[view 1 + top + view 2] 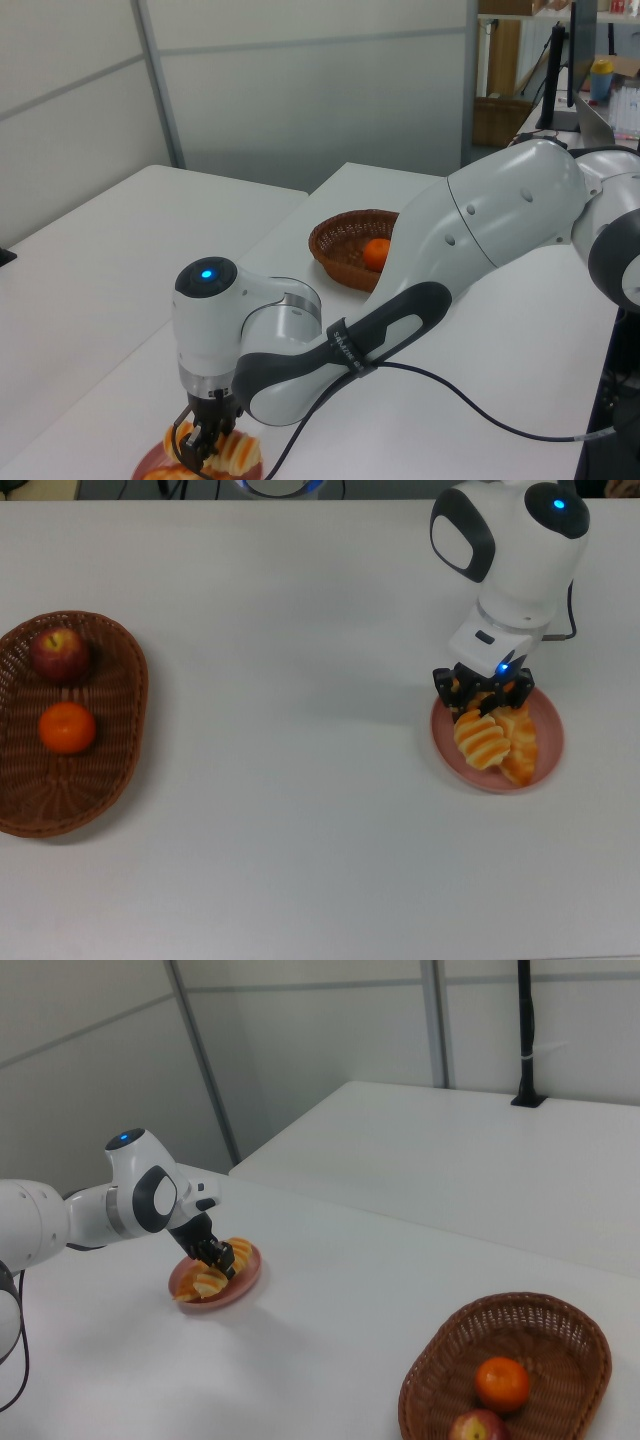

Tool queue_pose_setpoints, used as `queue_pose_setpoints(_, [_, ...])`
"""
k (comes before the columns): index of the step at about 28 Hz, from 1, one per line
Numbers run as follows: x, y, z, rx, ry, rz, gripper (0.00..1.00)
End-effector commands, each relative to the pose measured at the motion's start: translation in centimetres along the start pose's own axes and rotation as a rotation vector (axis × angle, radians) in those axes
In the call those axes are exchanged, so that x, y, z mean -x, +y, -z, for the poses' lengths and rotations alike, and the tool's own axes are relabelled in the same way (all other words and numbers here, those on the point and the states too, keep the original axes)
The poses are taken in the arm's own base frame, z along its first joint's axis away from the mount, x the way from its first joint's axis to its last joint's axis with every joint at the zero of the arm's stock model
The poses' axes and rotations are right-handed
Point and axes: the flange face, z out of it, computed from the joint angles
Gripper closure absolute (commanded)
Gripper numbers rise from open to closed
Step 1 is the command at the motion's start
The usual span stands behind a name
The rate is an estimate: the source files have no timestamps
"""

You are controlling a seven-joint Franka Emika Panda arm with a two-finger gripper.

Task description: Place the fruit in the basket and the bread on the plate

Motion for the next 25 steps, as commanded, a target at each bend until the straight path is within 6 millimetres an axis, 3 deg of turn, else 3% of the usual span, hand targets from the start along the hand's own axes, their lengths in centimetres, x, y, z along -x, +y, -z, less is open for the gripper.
queue_pose_setpoints(1, [0.0,0.8,0.5,0.020,-0.009,-0.004,0.00])
queue_pose_setpoints(4, [-0.2,1.5,1.1,0.026,-0.016,-0.015,0.00])
queue_pose_setpoints(9, [-0.5,2.3,4.5,0.019,-0.013,-0.035,0.00])
queue_pose_setpoints(15, [-1.4,5.8,9.7,-0.015,-0.020,-0.088,0.00])
queue_pose_setpoints(16, [-1.4,6.5,11.2,-0.050,-0.032,-0.083,0.00])
queue_pose_setpoints(20, [-1.0,7.6,13.9,-0.086,-0.060,-0.054,0.00])
queue_pose_setpoints(21, [-0.8,8.4,15.3,-0.085,-0.068,-0.054,0.00])
queue_pose_setpoints(25, [-0.7,11.9,17.5,-0.074,-0.088,-0.065,0.00])
